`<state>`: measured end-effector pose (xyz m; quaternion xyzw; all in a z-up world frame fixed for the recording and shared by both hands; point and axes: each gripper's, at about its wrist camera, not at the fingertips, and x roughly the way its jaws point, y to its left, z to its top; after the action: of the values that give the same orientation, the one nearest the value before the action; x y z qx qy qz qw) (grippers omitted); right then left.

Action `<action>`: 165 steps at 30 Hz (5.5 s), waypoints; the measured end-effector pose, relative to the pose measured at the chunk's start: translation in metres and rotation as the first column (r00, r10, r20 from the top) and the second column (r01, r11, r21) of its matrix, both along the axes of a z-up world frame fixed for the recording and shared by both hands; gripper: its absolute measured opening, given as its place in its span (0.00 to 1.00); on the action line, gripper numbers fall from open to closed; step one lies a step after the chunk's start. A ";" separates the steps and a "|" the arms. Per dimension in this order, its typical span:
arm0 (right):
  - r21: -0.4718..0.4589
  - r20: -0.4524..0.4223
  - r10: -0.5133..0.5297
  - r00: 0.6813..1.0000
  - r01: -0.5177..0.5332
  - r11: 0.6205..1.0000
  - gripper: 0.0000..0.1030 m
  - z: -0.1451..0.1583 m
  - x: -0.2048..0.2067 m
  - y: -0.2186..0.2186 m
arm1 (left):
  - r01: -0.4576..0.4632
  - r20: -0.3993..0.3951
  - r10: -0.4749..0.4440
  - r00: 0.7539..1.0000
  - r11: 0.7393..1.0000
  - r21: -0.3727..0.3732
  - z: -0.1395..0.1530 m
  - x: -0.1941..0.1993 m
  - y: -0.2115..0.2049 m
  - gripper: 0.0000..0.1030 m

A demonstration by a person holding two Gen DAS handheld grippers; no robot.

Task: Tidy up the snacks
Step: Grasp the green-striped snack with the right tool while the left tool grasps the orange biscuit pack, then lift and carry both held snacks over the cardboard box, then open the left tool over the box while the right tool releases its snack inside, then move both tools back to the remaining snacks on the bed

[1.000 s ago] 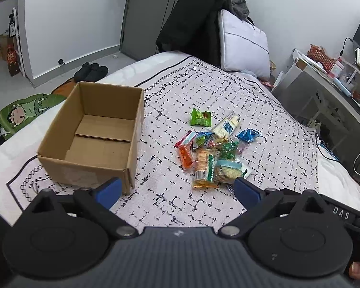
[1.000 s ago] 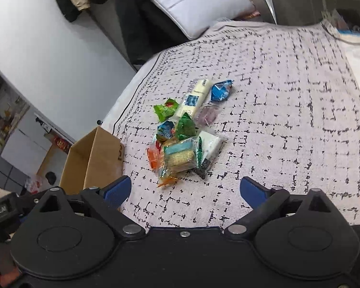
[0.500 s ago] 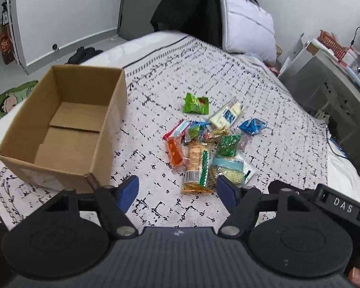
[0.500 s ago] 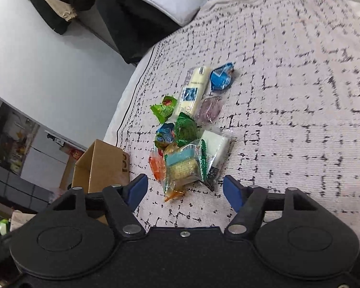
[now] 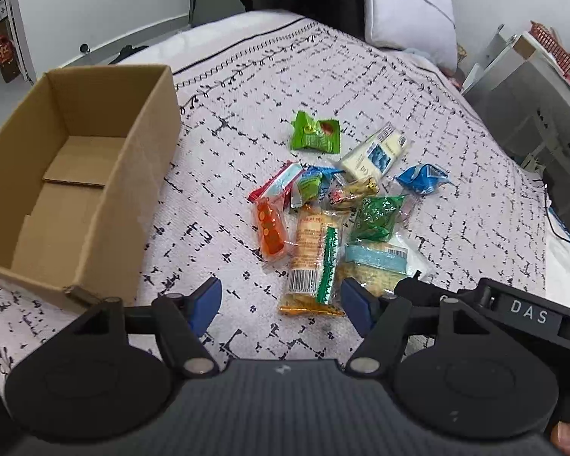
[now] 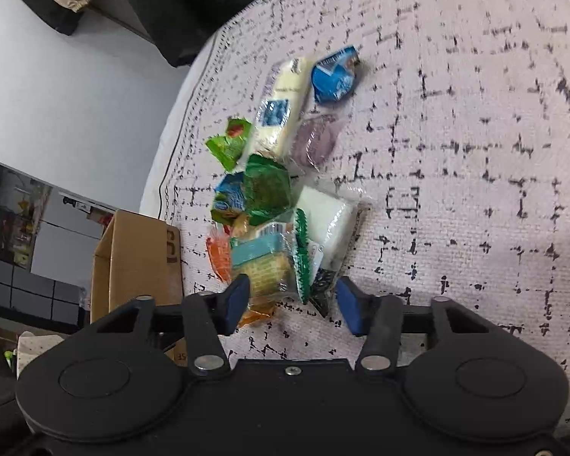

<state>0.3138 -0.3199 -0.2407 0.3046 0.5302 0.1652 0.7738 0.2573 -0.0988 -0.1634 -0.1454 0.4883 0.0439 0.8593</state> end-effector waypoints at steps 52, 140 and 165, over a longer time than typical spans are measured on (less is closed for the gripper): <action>0.063 0.281 -0.037 0.959 0.020 0.998 0.07 0.063 -0.033 -0.002 | 0.061 0.037 -0.061 0.997 0.998 -0.018 0.028 -0.005 0.001 0.33; -0.140 0.223 0.128 0.966 -0.098 0.985 0.40 0.094 -0.056 0.231 | -0.105 0.085 0.123 0.989 0.974 -0.199 0.042 -0.061 0.244 0.41; -0.202 0.319 0.094 0.943 -0.029 0.979 0.90 0.134 -0.083 0.150 | -0.101 0.134 0.105 0.985 0.994 -0.035 0.076 -0.081 0.197 0.82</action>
<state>0.2309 -0.1702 -0.1064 0.1792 0.4172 0.1850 0.8715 0.1766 0.0980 -0.0876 -0.1851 0.4212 0.0713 0.8850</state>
